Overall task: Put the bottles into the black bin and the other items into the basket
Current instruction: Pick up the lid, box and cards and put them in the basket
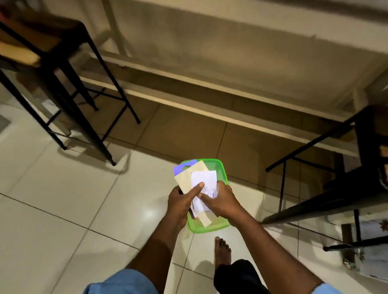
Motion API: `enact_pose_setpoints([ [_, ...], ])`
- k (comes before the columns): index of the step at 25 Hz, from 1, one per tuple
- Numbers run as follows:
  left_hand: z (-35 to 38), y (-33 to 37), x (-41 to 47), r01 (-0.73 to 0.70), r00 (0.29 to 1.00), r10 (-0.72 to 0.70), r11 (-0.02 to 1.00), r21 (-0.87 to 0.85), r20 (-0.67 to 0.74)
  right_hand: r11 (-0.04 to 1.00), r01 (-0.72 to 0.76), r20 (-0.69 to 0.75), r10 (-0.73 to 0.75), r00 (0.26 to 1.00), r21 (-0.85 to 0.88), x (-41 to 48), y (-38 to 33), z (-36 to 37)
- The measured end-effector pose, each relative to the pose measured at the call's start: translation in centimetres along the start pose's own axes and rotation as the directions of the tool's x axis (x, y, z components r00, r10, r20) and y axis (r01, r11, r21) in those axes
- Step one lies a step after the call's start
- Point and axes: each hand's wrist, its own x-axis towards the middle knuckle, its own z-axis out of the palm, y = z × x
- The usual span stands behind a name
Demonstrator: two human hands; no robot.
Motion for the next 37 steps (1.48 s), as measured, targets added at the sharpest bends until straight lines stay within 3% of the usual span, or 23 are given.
enact_pose_setpoints([
  [4, -3.7, 3.8, -9.0, -0.047, 0.999, 0.045, 0.997, -0.068, -0.027, 0.987, -0.005, 0.047, 0.012, 0.999, -0.158, -8.5, -6.0, -0.6],
  [7, -5.8, 6.3, -13.7, -0.094, 0.992, 0.083, 0.989, -0.114, -0.091, 0.999, 0.020, 0.065, -0.017, 0.998, -0.033, -12.0, -9.6, -1.1],
  [11, -8.4, 9.4, -17.3, -0.121, 0.991, 0.105, 0.968, -0.219, -0.085, 0.997, 0.052, -0.120, -0.045, 0.992, 0.053, -14.0, -13.6, -1.5],
  [17, -11.1, 14.0, -19.0, -0.241, 0.963, 0.206, 0.947, -0.211, -0.175, 0.988, 0.147, 0.143, -0.151, 0.978, 0.040, -12.9, -18.1, -0.7],
  [21, -13.6, 15.9, -20.3, -0.305, 0.939, 0.247, 0.921, -0.244, -0.239, 0.969, 0.215, 0.099, -0.227, 0.969, 0.122, -12.3, -21.8, 1.4],
  [24, -16.6, 16.8, -21.0, -0.328, 0.928, 0.241, 0.890, -0.317, -0.283, 0.941, 0.264, 0.146, -0.297, 0.944, 0.210, -12.0, -25.0, 3.9],
  [29, -22.1, 19.6, -21.0, -0.389, 0.890, 0.242, 0.844, -0.369, -0.385, 0.922, 0.350, 0.207, -0.380, 0.902, 0.168, -11.0, -29.7, 9.1],
  [37, -35.5, 25.2, -16.6, -0.448, 0.865, 0.283, 0.808, -0.382, -0.415, 0.916, 0.388, 0.211, -0.401, 0.891, 0.103, -9.4, -40.2, 19.5],
])
